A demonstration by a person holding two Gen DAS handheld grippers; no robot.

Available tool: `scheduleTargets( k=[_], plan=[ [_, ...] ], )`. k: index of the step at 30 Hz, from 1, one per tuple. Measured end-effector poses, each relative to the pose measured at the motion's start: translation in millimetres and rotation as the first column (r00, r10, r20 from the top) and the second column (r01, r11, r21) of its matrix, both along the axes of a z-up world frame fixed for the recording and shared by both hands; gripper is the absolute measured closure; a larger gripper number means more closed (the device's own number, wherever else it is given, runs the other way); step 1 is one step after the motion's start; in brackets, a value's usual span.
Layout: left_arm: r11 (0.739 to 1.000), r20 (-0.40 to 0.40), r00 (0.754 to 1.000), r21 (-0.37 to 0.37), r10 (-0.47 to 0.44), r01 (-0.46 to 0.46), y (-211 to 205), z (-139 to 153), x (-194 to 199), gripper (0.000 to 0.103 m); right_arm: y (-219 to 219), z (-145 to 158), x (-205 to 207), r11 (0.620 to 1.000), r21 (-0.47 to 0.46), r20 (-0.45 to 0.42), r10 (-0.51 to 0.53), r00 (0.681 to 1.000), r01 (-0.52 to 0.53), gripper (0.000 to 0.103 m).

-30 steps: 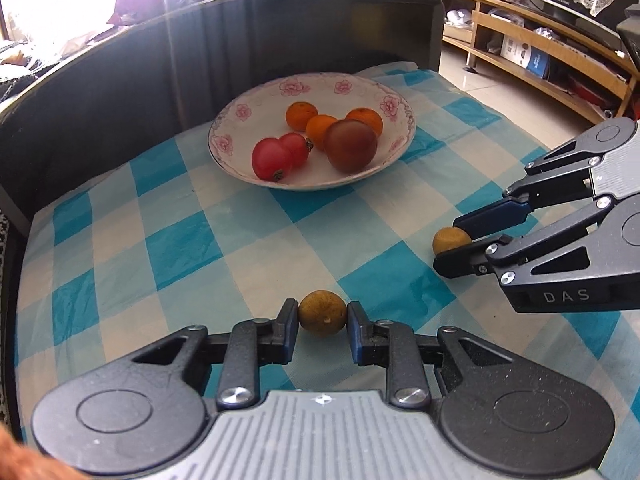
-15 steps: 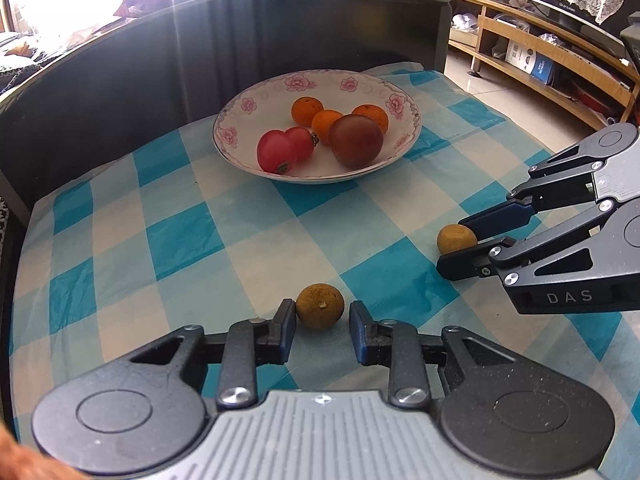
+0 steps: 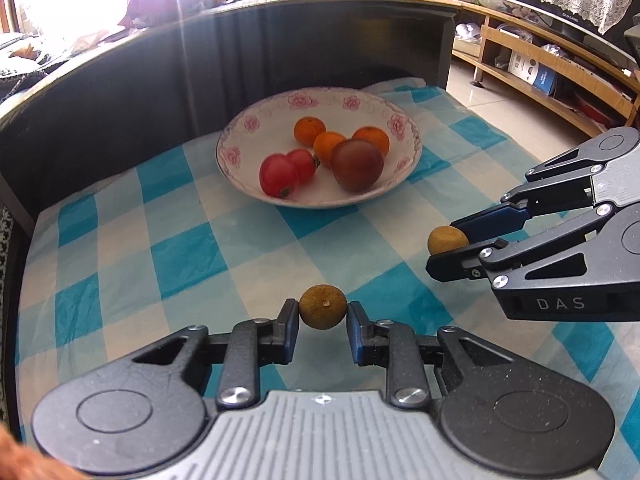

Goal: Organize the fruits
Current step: 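Carry both longans over the white bowl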

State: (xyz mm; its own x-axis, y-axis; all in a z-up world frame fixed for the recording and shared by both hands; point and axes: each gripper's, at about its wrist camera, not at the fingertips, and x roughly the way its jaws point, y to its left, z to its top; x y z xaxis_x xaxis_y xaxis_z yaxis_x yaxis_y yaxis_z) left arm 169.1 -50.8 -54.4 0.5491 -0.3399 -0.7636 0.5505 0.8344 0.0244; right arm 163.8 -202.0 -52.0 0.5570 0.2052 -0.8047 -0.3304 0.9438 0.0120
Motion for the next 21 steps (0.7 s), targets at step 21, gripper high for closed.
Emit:
scheduleTargets(
  k=[21],
  plan=[
    [0.997, 0.149, 0.987, -0.053, 0.055, -0.047, -32, 37, 82, 0.068, -19, 42, 69, 0.989, 0.081, 0.164, -0.132, 0.978, 0.119, 0.082]
  ],
)
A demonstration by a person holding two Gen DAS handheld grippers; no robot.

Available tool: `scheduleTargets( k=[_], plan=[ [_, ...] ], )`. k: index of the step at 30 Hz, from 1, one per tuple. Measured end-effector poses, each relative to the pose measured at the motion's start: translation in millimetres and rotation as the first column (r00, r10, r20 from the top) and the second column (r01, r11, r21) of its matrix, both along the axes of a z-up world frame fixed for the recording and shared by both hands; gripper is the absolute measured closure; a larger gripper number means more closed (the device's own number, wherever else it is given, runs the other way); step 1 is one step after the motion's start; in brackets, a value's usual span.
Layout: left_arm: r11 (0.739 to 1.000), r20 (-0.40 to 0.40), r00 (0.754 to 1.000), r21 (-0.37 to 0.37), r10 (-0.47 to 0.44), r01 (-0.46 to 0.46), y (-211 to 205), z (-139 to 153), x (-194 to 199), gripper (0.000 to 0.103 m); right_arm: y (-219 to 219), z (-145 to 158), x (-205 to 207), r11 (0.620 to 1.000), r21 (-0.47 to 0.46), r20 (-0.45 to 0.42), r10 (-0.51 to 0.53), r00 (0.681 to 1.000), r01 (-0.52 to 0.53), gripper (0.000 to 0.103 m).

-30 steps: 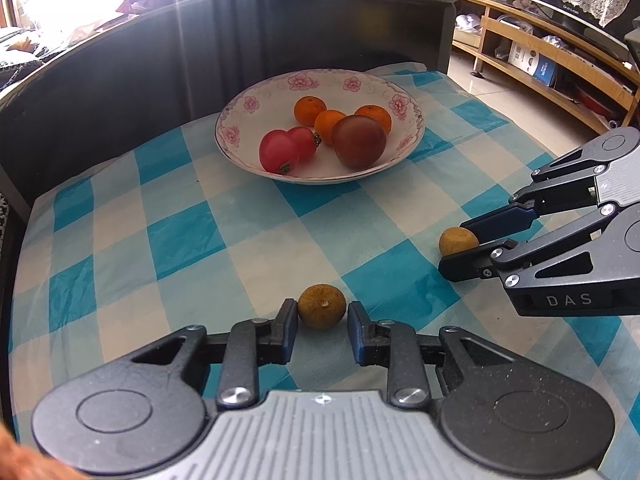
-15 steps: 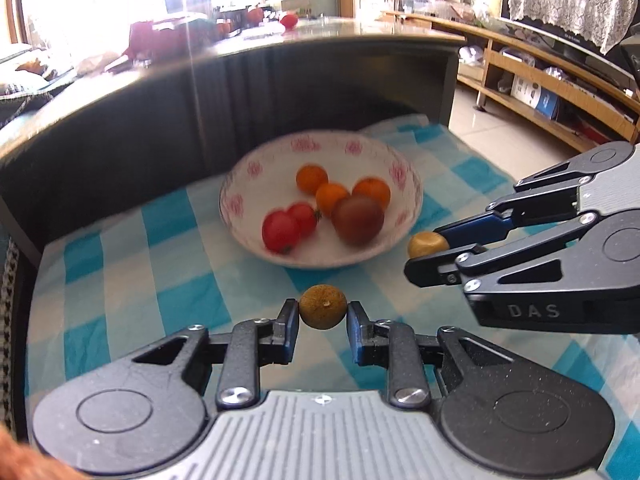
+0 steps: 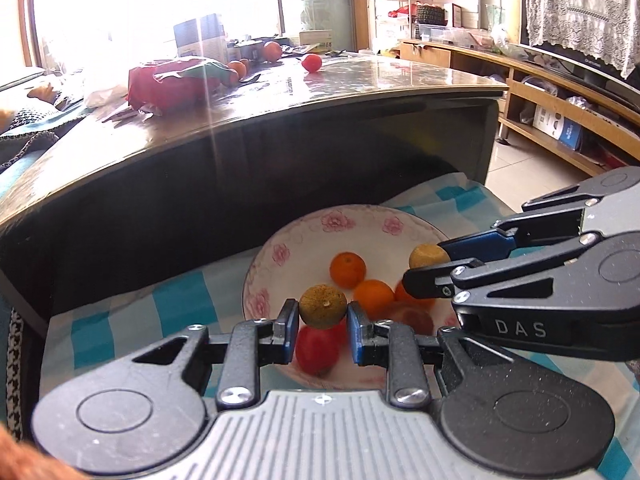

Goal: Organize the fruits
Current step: 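Carry both longans over the white bowl, then lower both longans into the bowl and open both grippers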

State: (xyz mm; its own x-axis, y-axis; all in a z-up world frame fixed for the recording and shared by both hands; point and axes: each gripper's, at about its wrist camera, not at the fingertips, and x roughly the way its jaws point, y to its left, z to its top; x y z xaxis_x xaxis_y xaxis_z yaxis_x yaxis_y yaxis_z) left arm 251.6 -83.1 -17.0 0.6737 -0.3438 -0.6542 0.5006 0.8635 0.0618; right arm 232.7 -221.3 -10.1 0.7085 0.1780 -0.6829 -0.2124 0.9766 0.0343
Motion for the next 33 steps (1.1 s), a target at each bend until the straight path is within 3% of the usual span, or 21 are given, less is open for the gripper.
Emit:
scheduleTargets(
  k=[16, 33],
  plan=[
    [1.0, -0.022, 0.999, 0.0, 0.023, -0.023, -10, -18, 31, 0.068, -11, -18, 43, 1.0, -0.014, 0.006, -0.024, 1.0, 0.024, 0.081],
    [0.998, -0.043, 0.998, -0.01, 0.055, -0.056, -10, -28, 40, 0.067, -9, -33, 57, 0.999, -0.032, -0.014, -0.034, 0.999, 0.034, 0.081]
  ],
)
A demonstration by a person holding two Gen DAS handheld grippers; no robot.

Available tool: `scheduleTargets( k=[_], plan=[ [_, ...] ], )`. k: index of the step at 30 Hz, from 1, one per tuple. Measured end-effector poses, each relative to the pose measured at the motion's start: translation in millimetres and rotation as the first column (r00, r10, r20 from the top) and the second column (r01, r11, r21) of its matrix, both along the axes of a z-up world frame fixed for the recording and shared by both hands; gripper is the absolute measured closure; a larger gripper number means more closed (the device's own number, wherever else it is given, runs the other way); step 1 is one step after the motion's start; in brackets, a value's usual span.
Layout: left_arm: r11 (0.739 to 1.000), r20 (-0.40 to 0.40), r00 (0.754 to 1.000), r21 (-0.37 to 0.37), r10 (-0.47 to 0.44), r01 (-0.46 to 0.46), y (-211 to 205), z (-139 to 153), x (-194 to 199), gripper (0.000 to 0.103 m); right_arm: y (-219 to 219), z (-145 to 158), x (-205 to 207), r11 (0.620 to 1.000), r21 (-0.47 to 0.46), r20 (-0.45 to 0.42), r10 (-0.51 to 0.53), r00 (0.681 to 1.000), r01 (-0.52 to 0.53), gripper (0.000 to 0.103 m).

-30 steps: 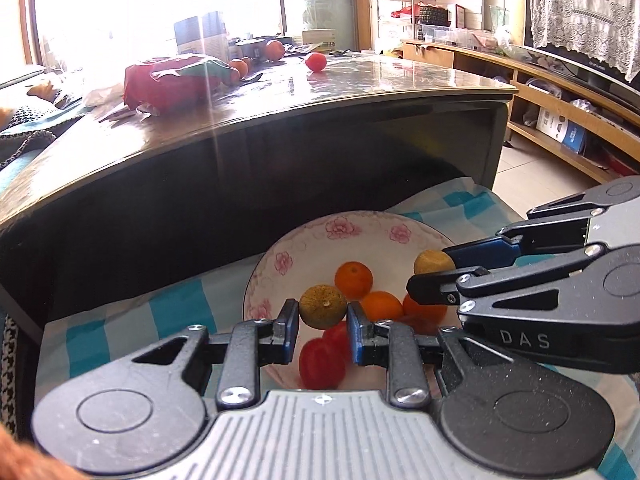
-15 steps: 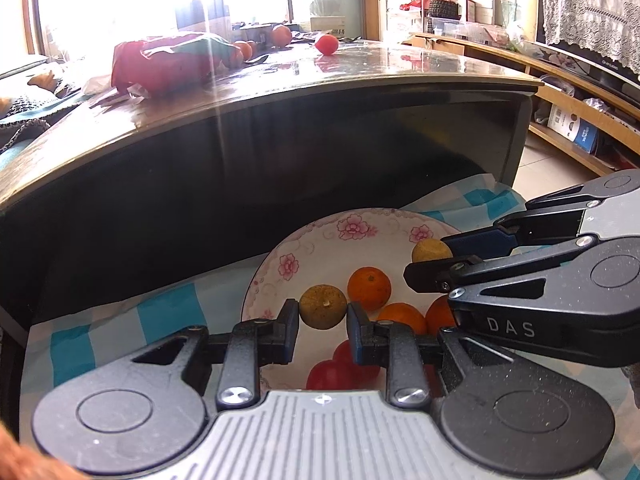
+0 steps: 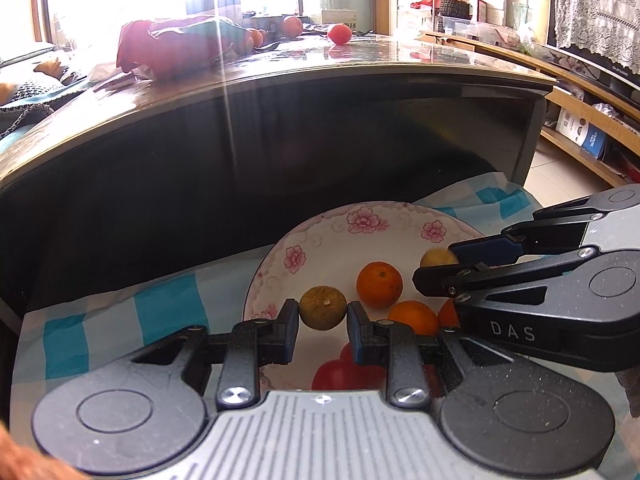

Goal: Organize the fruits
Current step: 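Lower both longans into the bowl and open both grippers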

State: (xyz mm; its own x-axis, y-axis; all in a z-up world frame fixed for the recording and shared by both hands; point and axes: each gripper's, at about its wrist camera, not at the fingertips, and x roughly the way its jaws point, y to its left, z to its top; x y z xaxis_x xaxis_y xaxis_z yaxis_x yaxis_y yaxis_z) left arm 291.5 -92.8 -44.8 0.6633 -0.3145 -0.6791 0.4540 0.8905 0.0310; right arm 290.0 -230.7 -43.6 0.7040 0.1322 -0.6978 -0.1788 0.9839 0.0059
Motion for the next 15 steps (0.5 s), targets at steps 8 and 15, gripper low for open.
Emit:
scheduleTargets(
  k=[8, 15],
  plan=[
    [1.0, 0.005, 1.0, -0.005, 0.02, -0.02, 3, 3, 1, 0.067, 0, 2, 1, 1.0, 0.012, 0.01, 0.0, 1.0, -0.001, 0.078],
    [0.999, 0.01, 0.999, -0.013, 0.043, -0.043, 8, 12, -6, 0.066, -7, 11, -8, 0.999, 0.024, 0.03, -0.023, 0.999, 0.023, 0.078]
  ],
)
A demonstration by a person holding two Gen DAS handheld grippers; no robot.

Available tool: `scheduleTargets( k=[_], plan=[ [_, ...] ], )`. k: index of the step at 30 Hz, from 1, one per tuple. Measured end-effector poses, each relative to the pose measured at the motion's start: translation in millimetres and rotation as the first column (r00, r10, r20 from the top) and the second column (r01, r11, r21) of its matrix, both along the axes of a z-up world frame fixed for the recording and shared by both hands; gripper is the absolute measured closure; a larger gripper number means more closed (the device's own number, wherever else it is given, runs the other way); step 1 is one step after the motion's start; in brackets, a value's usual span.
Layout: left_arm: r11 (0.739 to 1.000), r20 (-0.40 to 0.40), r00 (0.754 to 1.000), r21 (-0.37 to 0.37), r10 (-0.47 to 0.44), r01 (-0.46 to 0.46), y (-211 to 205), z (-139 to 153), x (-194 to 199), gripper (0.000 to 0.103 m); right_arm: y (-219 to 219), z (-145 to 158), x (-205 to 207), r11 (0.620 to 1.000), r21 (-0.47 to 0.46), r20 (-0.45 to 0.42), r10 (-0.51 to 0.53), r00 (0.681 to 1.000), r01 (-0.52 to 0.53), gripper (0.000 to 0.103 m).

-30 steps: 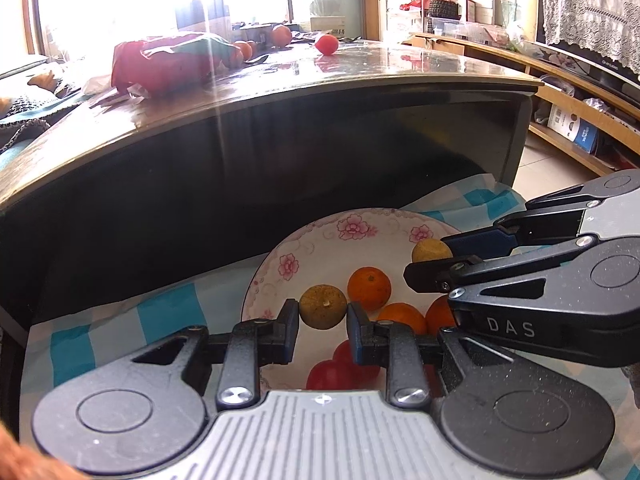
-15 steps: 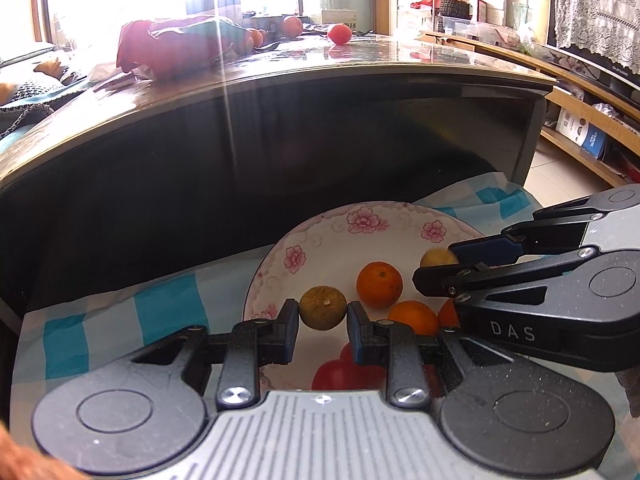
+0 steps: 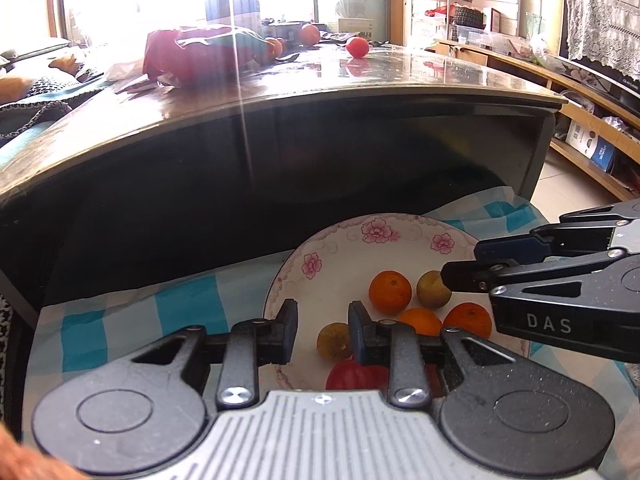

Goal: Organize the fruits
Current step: 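Lower both longans into the bowl and open both grippers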

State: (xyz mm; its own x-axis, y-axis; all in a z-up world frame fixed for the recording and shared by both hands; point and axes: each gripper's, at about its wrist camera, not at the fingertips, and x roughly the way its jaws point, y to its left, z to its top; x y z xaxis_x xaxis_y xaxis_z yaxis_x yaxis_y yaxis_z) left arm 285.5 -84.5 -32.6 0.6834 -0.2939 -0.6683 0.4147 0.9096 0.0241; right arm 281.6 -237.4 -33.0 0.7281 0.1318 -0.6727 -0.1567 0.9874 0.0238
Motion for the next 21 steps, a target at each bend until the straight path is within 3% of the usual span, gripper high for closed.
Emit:
scheduleTargets(
  k=[13, 21],
  plan=[
    [0.998, 0.008, 0.998, -0.031, 0.058, -0.058, 15, 31, -50, 0.05, -3, 25, -42, 0.999, 0.016, 0.009, -0.04, 0.999, 0.04, 0.075],
    [0.994, 0.018, 0.994, -0.03, 0.11, -0.11, 28, 41, -91, 0.029, 4, 35, -86, 0.998, 0.035, 0.002, -0.055, 0.999, 0.055, 0.072]
  ],
)
